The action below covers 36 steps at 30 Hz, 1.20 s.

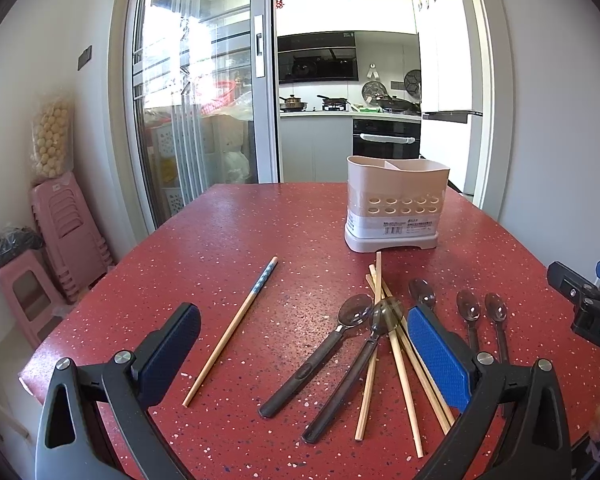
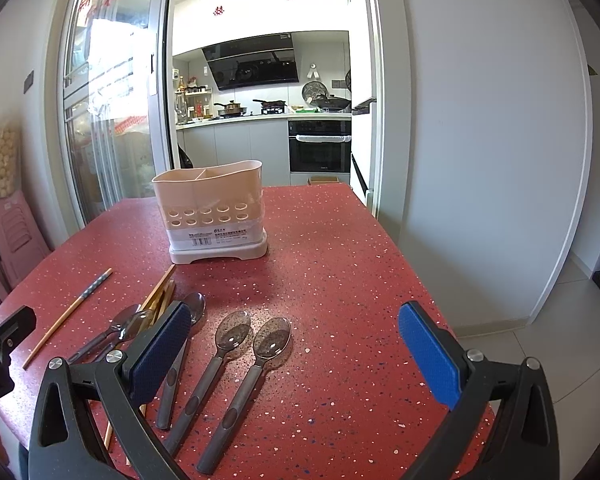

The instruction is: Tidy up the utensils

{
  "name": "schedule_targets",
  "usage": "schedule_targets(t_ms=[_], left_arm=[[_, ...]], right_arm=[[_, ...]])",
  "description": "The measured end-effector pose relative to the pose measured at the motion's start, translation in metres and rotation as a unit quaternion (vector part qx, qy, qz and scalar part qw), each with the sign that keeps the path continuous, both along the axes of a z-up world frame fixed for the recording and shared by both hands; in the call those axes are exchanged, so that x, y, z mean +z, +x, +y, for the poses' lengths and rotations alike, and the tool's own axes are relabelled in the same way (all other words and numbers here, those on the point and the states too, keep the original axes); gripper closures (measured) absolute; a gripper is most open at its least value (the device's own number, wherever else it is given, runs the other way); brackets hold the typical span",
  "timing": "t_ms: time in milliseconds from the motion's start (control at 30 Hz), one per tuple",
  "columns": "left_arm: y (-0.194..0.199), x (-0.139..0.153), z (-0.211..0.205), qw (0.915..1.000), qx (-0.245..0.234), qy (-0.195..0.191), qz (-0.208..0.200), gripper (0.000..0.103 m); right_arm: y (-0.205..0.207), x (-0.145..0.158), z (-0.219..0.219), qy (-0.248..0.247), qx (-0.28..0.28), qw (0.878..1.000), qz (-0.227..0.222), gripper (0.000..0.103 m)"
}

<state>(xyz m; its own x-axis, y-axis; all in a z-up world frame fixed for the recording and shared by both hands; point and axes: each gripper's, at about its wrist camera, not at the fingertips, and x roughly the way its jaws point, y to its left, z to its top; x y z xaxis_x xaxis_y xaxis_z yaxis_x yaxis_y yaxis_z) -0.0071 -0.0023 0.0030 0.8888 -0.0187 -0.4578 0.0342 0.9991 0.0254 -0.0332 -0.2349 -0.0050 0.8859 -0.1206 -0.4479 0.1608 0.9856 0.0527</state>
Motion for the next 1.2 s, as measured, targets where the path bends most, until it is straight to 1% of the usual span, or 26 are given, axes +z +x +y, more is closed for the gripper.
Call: schedule_targets(t_ms=[1200], left_arm=[[-0.0035, 0.0008, -0.0013, 1.0, -0.005, 0.0, 0.001, 0.0]], right_arm=[[-0.0028, 0.001, 0.0013, 0.001, -0.003, 1.0, -0.006, 0.0]])
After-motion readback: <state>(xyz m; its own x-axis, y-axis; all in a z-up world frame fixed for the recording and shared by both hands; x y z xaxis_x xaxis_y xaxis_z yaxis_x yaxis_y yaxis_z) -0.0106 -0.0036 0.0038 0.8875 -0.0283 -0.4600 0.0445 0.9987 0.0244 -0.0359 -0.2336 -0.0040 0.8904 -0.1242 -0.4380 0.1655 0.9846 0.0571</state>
